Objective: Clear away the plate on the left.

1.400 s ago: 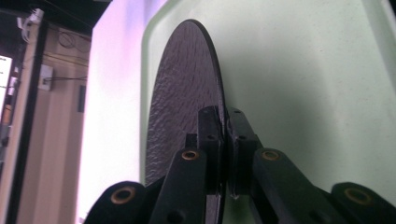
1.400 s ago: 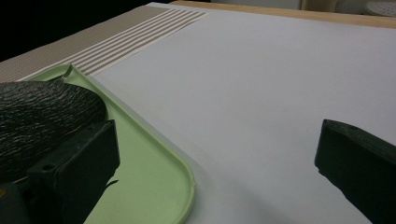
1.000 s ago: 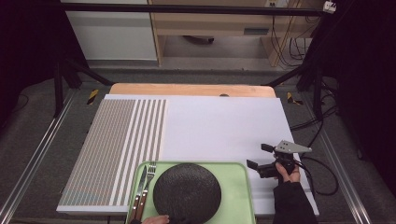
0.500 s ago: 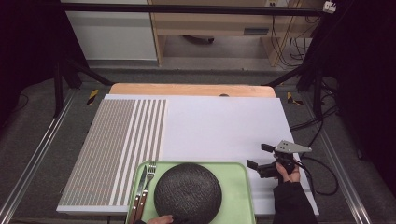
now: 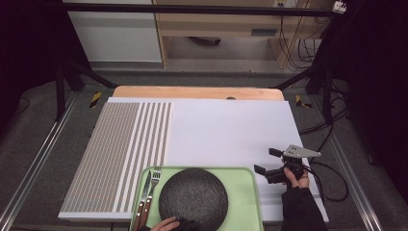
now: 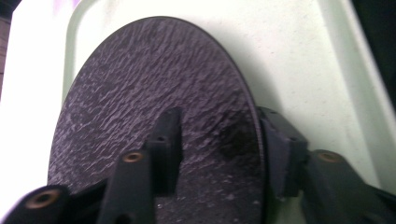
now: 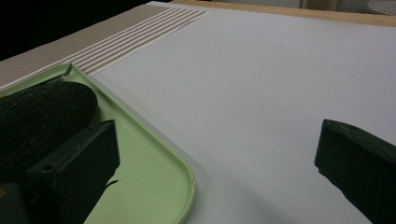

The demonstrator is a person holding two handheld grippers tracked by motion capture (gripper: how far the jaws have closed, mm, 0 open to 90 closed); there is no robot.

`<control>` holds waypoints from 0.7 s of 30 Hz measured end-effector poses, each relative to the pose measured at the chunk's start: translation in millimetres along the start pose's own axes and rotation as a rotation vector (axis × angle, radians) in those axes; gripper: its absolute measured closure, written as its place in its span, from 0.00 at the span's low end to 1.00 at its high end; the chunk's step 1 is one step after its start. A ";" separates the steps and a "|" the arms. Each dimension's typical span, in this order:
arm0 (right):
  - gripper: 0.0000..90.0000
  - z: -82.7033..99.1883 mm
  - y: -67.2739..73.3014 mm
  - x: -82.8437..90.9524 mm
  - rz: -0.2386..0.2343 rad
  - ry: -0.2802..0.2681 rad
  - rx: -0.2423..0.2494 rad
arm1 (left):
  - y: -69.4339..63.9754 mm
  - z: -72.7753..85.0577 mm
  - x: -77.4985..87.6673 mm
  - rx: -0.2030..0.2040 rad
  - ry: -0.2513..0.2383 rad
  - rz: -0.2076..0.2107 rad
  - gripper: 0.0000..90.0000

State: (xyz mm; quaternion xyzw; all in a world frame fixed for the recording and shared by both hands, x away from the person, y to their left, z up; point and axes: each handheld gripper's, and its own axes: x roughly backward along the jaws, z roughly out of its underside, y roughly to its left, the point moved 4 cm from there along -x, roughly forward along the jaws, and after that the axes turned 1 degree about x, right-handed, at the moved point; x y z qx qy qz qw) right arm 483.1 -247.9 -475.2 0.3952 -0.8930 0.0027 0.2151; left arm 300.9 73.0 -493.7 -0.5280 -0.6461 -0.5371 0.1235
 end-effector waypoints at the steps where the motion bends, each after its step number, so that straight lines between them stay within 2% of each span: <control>1: 0.00 0.0 0.1 0.0 -0.001 0.000 -0.001 | 0.8 0.0 0.3 0.006 0.001 -0.002 0.50; 4: 0.00 0.0 0.0 -0.1 0.000 0.000 0.000 | 1.7 -0.3 1.9 0.055 -0.015 0.000 0.46; 7: 0.00 0.0 0.0 0.1 0.000 0.000 -0.001 | 3.3 -0.9 4.5 0.071 -0.020 -0.002 0.44; 9: 0.00 -0.1 0.0 0.1 -0.001 -0.001 0.002 | 4.9 -1.8 7.7 0.097 -0.031 -0.005 0.40; 11: 0.00 0.0 -0.1 0.1 0.000 0.000 0.001 | 7.7 -2.7 12.3 0.137 -0.054 -0.005 0.35; 16: 0.00 -0.1 0.1 0.1 -0.001 -0.001 0.000 | 16.6 -0.7 22.4 0.266 -0.124 0.004 0.25; 21: 0.00 0.0 0.0 -0.2 -0.001 -0.001 0.002 | 29.1 11.1 28.4 0.384 -0.145 0.007 0.15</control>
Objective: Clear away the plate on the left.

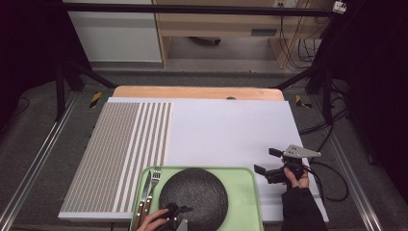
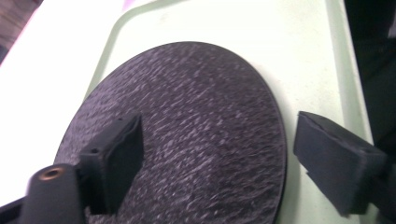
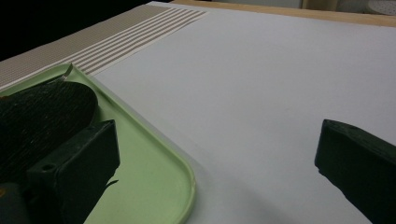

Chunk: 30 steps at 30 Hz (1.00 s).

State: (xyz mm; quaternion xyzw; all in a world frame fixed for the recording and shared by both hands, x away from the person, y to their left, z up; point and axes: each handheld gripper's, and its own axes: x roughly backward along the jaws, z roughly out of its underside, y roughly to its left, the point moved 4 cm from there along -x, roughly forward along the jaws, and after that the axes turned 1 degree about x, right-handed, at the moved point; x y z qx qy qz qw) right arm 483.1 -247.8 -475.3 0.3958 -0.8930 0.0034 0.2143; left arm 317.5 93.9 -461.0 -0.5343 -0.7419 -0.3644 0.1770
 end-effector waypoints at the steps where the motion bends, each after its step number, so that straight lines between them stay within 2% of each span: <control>1: 0.00 0.0 0.1 0.1 -0.001 0.000 -0.001 | 3.8 2.2 0.8 0.025 0.000 -0.003 0.13; 5: 0.00 0.0 0.0 0.1 -0.001 0.000 -0.001 | 19.2 12.7 5.3 0.116 -0.001 -0.009 0.09; 12: 0.00 0.0 0.0 0.1 -0.001 0.000 -0.002 | 48.4 32.4 17.6 0.263 -0.035 -0.043 0.05; 14: 0.00 0.1 0.0 0.0 0.000 0.001 -0.001 | 58.6 40.2 22.2 0.298 -0.037 -0.074 0.05; 17: 0.00 0.1 0.0 -0.1 0.000 0.001 -0.001 | 74.3 52.6 30.5 0.378 -0.059 -0.113 0.04; 25: 0.00 0.1 -0.2 -0.1 0.001 0.000 -0.001 | 110.2 83.5 52.6 0.553 -0.138 -0.229 0.03; 30: 0.00 0.2 -0.3 -0.2 0.003 0.001 -0.002 | 129.6 104.5 60.7 0.657 -0.189 -0.282 0.03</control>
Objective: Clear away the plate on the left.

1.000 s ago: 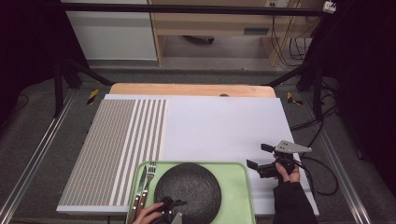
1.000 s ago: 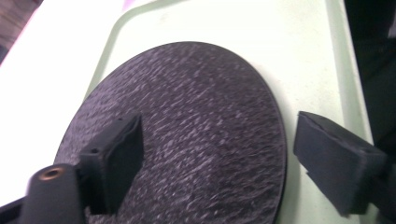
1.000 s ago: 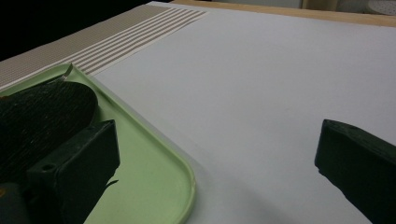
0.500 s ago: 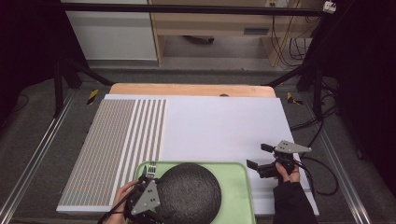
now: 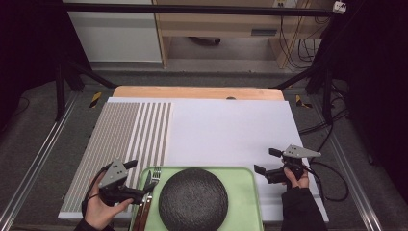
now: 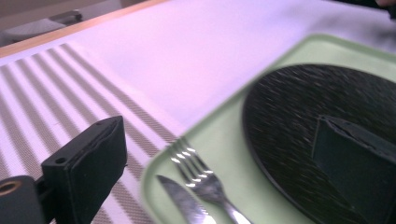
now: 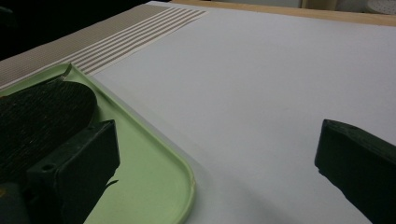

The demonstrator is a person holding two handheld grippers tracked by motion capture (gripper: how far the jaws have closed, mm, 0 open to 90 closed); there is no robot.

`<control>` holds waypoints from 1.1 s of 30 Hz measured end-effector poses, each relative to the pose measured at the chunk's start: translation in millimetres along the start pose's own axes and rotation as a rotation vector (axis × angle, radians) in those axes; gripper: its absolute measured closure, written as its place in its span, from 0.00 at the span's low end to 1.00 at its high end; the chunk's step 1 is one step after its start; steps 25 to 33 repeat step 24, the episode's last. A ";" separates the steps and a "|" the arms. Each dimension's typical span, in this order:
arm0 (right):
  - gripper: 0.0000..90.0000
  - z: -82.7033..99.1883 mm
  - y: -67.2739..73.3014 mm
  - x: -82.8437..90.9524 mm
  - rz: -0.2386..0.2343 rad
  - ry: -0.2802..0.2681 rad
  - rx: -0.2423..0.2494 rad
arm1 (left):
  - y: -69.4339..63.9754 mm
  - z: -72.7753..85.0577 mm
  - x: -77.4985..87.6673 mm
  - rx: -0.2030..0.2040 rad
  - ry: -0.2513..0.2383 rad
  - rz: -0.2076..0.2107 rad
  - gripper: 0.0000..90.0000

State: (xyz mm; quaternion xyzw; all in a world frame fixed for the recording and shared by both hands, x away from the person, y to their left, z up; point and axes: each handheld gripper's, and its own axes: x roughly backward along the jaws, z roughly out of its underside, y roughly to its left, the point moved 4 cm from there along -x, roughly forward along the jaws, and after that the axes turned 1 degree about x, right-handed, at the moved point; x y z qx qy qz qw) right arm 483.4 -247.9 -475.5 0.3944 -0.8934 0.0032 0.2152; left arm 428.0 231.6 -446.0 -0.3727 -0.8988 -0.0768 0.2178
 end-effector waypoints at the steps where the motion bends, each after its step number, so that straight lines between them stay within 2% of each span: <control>1: 0.00 0.0 0.0 0.0 0.000 0.000 0.000 | 5.5 1.2 0.5 0.017 -0.009 -0.013 0.03; 5: 0.00 0.1 0.0 -0.1 0.001 0.002 -0.001 | 26.3 8.8 2.2 0.067 -0.017 -0.058 0.03; 8: 0.00 0.1 -0.1 0.0 0.000 0.001 -0.001 | 41.6 16.7 5.3 0.088 -0.014 -0.105 0.03; 9: 0.00 0.1 -0.1 -0.1 0.000 0.002 -0.002 | 46.1 18.5 5.1 0.093 -0.031 -0.103 0.03; 11: 0.00 0.3 0.0 -0.2 0.001 0.004 -0.001 | 53.8 24.3 7.1 0.109 -0.023 -0.134 0.03; 13: 0.00 0.1 0.0 0.1 0.001 0.003 -0.003 | 59.6 28.4 7.3 0.112 -0.032 -0.131 0.03; 15: 0.00 0.1 -0.2 0.3 0.003 0.003 -0.004 | 64.6 33.8 9.0 0.127 -0.020 -0.154 0.03; 21: 0.00 0.1 -0.2 0.5 0.006 0.006 -0.007 | 73.2 44.5 8.7 0.145 -0.006 -0.171 0.03; 33: 0.00 0.2 -0.4 0.2 0.008 0.007 -0.006 | 74.4 45.9 8.1 0.144 -0.002 -0.175 0.03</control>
